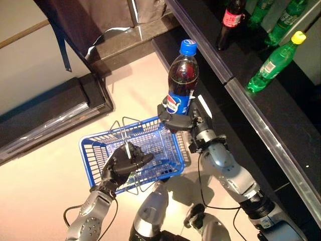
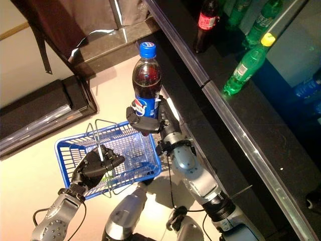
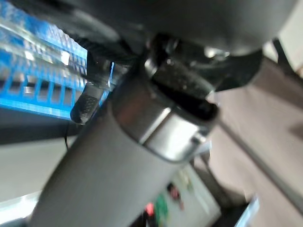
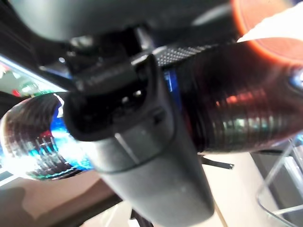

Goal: Pick up the drink and place into the basket.

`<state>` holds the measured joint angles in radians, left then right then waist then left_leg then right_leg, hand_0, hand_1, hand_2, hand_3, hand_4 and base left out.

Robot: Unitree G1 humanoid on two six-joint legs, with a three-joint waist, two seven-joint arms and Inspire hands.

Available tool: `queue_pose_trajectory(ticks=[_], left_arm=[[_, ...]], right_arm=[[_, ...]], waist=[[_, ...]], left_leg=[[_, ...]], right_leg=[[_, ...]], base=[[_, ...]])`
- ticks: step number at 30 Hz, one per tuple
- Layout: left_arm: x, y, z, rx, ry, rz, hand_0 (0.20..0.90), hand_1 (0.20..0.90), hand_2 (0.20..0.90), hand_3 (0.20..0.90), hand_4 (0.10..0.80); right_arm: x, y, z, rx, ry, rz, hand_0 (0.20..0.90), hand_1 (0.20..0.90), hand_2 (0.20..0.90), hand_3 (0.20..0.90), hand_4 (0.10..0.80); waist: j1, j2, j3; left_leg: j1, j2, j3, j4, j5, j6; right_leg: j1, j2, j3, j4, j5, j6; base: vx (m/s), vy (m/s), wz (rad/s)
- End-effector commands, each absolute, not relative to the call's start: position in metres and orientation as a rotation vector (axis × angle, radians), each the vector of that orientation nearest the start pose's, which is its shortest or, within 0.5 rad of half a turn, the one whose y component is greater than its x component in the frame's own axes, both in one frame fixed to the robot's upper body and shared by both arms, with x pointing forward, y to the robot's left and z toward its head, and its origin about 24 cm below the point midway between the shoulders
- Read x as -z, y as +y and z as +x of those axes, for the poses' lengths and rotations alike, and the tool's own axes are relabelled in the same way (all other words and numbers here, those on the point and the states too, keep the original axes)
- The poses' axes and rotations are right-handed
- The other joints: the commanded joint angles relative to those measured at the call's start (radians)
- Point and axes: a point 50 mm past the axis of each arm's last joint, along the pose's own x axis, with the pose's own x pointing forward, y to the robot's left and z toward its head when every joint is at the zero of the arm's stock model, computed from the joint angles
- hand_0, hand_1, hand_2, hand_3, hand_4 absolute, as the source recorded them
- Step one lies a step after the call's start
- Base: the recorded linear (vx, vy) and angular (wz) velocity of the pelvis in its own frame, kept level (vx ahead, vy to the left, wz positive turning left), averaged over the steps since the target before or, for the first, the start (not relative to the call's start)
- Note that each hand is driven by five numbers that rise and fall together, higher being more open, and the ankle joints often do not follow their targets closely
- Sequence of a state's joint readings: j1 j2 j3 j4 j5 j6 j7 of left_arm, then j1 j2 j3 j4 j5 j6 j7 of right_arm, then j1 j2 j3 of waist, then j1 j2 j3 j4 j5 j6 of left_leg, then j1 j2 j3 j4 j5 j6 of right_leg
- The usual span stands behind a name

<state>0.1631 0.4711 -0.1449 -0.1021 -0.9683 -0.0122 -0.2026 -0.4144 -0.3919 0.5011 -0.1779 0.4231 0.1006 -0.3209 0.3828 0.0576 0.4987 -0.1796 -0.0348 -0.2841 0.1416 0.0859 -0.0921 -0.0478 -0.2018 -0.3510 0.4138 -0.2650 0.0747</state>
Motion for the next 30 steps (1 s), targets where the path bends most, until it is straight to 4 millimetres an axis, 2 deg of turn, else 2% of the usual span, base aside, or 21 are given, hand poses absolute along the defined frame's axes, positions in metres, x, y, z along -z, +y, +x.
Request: queue_pose_trajectory(ticks=[1,8,20,30], left_arm=[[-0.141,0.164,0.215,0.701,-0.410,-0.543,0.300,0.300,0.300,0.200,0.100],[-0.159,0.162,0.208,0.813,-0.489,-0.560,0.300,0.300,0.300,0.200,0.100],[-0.177,0.186,0.199,0.805,-0.630,-0.457,0.300,0.300,0.300,0.200,0.100],[-0.192,0.172,0.192,0.978,-0.696,-0.474,0.300,0.300,0.300,0.200,0.100]], right_arm=[[-0.196,-0.048,0.261,-0.452,-0.538,0.184,0.300,0.300,0.300,0.200,0.100],[-0.187,-0.047,0.262,-0.420,-0.504,0.168,0.300,0.300,0.300,0.200,0.100],[-0.174,-0.060,0.273,-0.284,-0.479,0.101,0.300,0.300,0.300,0.200,0.100],[-0.151,-0.059,0.275,-0.251,-0.393,0.069,0.300,0.300,0.300,0.200,0.100]], waist=[[-0.020,-0.041,-0.193],[-0.009,-0.044,-0.183],[0.018,-0.051,-0.179],[0.015,-0.060,-0.181]], left_leg=[[-0.017,-0.051,-0.022,0.110,-0.052,0.091],[-0.027,-0.056,-0.021,0.119,-0.055,0.091],[-0.038,-0.065,-0.029,0.126,-0.061,0.089],[-0.038,-0.063,-0.028,0.126,-0.063,0.088]], right_leg=[[0.079,0.059,0.001,-0.160,0.145,-0.092],[0.082,0.057,-0.006,-0.159,0.144,-0.089],[0.082,0.053,-0.017,-0.151,0.133,-0.089],[0.079,0.056,-0.012,-0.148,0.130,-0.089]], base=[[0.023,-0.021,0.08],[0.015,-0.010,0.04],[0.008,-0.002,0.02],[0.017,-0.004,0.03]])
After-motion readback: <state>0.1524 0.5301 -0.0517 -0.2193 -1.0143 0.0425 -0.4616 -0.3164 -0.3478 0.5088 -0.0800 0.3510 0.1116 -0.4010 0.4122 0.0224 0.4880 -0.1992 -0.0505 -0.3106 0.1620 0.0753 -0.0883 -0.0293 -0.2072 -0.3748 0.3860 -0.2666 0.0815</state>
